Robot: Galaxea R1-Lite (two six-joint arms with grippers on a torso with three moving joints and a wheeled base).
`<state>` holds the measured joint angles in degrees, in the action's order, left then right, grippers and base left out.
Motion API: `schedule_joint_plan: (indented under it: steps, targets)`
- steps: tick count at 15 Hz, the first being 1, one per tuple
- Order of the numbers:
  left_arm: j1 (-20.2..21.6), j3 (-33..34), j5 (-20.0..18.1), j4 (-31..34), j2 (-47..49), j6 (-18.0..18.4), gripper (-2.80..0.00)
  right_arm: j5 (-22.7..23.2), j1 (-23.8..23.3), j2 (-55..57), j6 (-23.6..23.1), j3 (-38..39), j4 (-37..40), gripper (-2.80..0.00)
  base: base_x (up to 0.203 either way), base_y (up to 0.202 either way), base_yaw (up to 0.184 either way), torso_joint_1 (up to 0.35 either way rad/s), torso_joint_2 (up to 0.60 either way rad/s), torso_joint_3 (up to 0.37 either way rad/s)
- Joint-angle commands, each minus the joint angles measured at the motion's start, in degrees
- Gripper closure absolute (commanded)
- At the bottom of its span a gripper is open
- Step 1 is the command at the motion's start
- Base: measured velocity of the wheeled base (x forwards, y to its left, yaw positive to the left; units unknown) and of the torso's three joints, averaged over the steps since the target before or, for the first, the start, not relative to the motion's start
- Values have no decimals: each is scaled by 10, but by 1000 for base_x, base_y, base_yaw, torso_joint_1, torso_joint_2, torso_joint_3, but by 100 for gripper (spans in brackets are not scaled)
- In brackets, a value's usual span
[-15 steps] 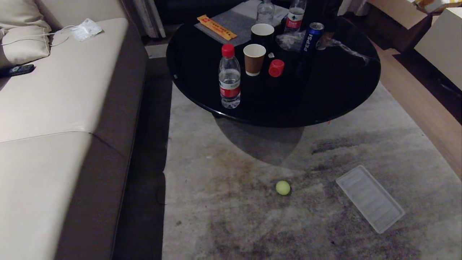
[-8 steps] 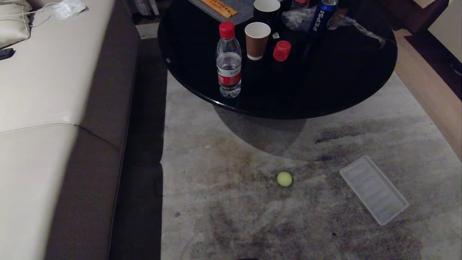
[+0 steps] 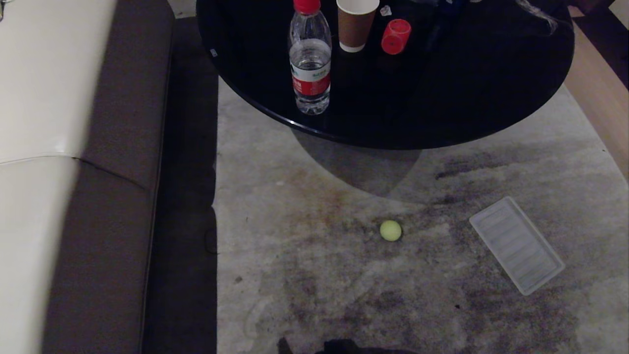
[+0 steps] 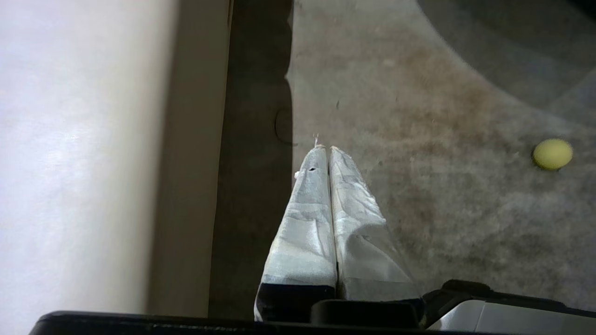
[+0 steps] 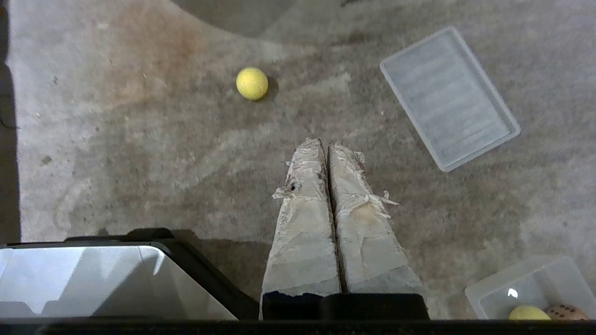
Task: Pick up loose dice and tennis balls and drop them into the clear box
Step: Pick up the ball on the floor
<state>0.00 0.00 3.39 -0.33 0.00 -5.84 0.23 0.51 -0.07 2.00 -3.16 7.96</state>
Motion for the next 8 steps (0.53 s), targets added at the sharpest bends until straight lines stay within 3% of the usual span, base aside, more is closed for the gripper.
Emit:
schedule_joint_plan:
  steps: [1,8]
  targets:
    - [0,1,0,0,1,0,0,0,0,1,0,0,0,0,0,0,0,1,2,-203]
    - [0,1,0,0,1,-1,0,0,0,1,0,0,0,0,0,0,0,2,3,-198]
